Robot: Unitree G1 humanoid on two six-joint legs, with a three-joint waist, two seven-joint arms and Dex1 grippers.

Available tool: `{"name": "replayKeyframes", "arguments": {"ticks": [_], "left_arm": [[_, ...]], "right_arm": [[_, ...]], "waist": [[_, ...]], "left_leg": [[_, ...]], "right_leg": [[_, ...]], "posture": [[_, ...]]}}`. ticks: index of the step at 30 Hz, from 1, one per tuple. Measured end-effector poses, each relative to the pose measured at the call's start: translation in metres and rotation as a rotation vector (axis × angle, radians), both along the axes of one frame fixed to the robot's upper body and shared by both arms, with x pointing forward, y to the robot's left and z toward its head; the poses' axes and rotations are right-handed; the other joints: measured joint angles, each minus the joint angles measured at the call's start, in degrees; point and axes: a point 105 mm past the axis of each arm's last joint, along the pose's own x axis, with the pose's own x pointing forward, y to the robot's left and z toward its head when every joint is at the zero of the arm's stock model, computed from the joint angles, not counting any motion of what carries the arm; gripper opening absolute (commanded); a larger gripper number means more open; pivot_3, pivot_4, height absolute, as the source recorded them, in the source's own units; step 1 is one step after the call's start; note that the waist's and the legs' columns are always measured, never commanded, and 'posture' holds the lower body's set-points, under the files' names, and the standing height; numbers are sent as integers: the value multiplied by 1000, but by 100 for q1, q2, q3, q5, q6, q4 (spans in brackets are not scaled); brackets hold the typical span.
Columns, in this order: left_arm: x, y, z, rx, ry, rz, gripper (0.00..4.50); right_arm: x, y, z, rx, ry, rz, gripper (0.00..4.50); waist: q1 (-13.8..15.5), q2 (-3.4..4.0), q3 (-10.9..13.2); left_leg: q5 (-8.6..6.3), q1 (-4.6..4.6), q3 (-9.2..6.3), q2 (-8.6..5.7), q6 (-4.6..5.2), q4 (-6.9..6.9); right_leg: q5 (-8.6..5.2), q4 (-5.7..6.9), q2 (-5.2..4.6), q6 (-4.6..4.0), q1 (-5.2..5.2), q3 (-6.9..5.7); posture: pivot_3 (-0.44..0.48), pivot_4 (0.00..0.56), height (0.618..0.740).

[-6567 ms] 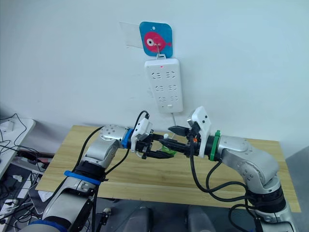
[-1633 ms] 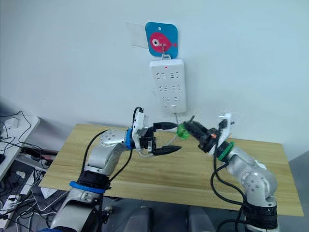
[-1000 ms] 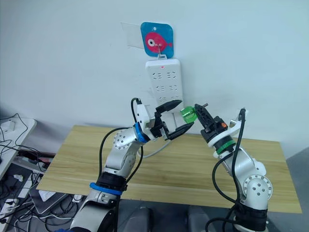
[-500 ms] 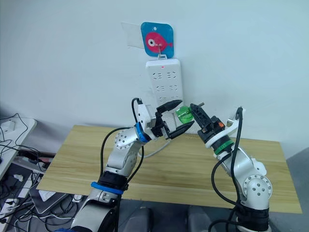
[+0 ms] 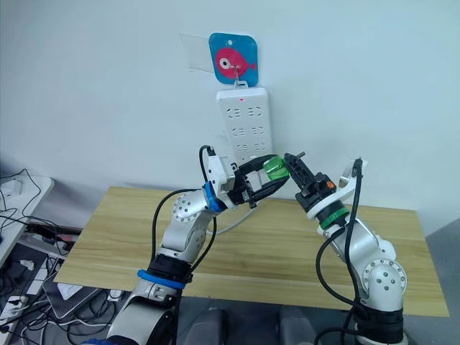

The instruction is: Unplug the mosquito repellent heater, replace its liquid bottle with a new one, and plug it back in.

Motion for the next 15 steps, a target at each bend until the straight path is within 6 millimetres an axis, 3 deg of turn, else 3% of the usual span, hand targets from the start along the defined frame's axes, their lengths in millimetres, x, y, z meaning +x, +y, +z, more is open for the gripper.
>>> {"name": "replayKeyframes", "arguments": {"ticks": [5, 9, 12, 15], "left_arm": [[3, 1, -1, 13, 4, 2, 2242], [6, 4, -7, 42, 26, 0, 2242], [6, 7, -8, 55, 27, -6, 2242], [3, 7, -12, 61, 40, -30, 2242]], "right_arm": [[-7, -4, -16, -166, 28, 36, 4454], [-27, -21, -44, -417, 92, 85, 4485], [-44, -44, -72, -600, 199, 120, 4485], [-56, -77, -83, -831, 239, 148, 4485]], "waist": [[4, 0, 0], [14, 0, 0], [11, 0, 0], [1, 4, -1]], "left_leg": [[0, -3, 1, -2, 0, 0], [0, -6, 2, -2, 0, -2], [0, -5, 5, -4, 0, -2], [0, 4, 15, -8, 0, 0]], "right_leg": [[0, -5, -1, 0, 0, 1], [0, -13, -1, 1, 1, 1], [-1, -12, -2, 1, 1, 4], [0, -13, -4, 6, 6, 14]], "posture": [[24, 147, 740], [18, 154, 740], [11, 161, 740], [3, 164, 740]]}}
